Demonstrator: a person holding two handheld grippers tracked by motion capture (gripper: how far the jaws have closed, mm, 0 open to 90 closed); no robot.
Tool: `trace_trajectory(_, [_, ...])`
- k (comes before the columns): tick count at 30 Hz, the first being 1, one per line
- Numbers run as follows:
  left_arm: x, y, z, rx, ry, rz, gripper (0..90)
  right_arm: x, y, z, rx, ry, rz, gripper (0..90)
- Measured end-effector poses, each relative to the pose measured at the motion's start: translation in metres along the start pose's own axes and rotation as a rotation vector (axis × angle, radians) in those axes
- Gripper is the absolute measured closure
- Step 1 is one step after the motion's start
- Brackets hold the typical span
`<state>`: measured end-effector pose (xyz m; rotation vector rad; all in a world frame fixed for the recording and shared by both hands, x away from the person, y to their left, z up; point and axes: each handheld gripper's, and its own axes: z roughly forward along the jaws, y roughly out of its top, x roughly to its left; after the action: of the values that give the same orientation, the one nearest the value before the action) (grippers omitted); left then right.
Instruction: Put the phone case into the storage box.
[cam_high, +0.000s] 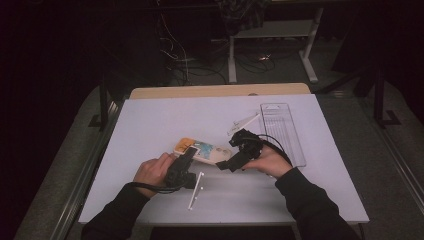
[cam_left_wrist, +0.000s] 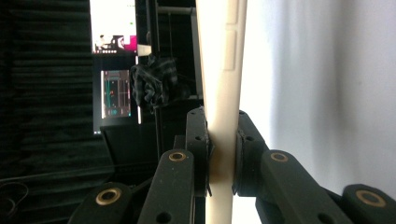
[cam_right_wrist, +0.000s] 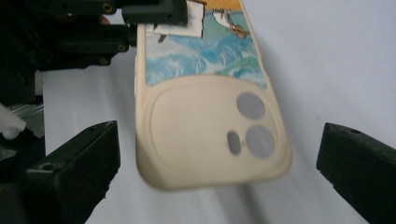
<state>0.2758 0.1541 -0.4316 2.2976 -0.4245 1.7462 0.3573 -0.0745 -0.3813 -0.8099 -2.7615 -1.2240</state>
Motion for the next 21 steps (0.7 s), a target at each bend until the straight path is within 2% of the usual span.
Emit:
trace_trajectory(6, [0.004, -0.01, 0.0, 0.035, 0.006, -0.011, 80.1, -0.001, -0.004, -0.003, 0.011, -0.016, 0.004, 0.0])
trace_trajectory(8, [0.004, -0.014, 0.001, 0.043, 0.008, -0.027, 80.1, 0.001, -0.006, -0.002, 0.014, -0.017, 0.007, 0.0])
trace_trajectory(13, [0.007, -0.024, 0.002, 0.068, 0.008, -0.041, 80.1, 0.006, -0.011, -0.003, 0.028, -0.055, 0.003, 0.0])
trace_trajectory(21, [0.009, -0.033, 0.003, 0.084, 0.003, -0.07, 80.0, 0.017, -0.017, -0.001, 0.037, -0.038, 0.002, 0.0])
